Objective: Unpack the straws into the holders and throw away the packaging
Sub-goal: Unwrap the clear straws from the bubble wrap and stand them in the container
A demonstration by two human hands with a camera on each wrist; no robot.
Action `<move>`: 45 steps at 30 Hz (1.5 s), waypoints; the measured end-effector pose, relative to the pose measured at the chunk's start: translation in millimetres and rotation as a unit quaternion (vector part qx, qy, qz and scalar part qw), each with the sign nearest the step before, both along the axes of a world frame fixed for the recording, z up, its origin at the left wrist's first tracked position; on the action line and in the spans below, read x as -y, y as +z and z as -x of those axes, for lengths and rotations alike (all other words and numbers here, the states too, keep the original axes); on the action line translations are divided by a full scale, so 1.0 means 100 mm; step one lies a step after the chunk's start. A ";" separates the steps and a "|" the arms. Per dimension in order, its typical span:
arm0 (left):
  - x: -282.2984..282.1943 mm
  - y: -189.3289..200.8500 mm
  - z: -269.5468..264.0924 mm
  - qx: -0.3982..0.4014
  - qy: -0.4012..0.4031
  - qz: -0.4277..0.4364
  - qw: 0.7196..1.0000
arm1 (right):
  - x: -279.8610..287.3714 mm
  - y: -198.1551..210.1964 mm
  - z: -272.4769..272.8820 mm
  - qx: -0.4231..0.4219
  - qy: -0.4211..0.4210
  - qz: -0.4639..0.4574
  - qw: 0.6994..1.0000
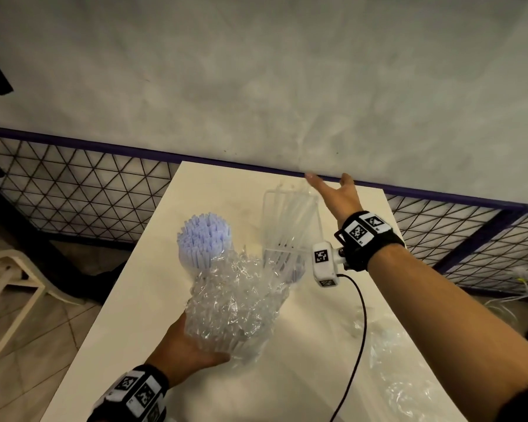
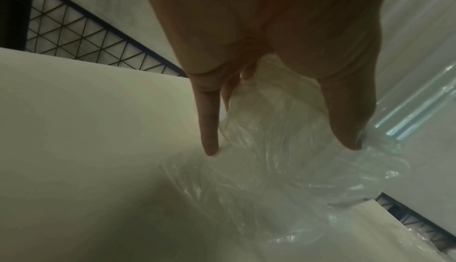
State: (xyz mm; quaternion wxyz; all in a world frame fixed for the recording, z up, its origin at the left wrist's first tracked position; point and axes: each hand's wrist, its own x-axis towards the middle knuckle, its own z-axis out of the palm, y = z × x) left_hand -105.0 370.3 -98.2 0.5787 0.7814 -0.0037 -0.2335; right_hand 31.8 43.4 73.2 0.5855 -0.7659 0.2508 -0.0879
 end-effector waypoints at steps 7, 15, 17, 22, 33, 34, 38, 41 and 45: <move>0.02 0.06 0.01 0.021 0.008 -0.010 1.000 | -0.26 0.25 0.55 0.119 0.283 0.102 0.946; 0.02 0.05 0.00 0.017 -0.003 0.004 1.000 | -0.50 -0.33 1.08 0.019 0.501 0.201 0.841; 0.02 0.05 0.00 0.016 -0.002 0.005 1.000 | -0.53 -0.47 1.09 0.032 0.482 0.190 0.855; 0.01 0.06 0.01 0.017 0.001 0.006 1.000 | -0.59 -0.63 1.14 0.071 0.454 0.171 0.871; 0.01 0.12 0.02 0.003 -0.003 -0.008 1.000 | -0.67 -0.56 1.10 0.092 0.404 0.134 0.900; 0.01 0.12 0.02 0.005 -0.003 -0.009 1.000 | -0.67 -0.52 1.09 0.103 0.403 0.131 0.900; 0.01 0.13 0.01 0.008 0.000 -0.020 1.000 | -0.69 -0.26 1.07 0.114 0.379 0.107 0.912; 0.03 0.15 0.02 0.015 -0.003 -0.035 0.999 | -0.69 -0.07 1.01 0.117 0.354 0.088 0.924; 0.06 0.20 0.05 0.014 0.011 -0.035 0.999 | -0.65 0.31 0.94 0.138 0.322 0.101 0.931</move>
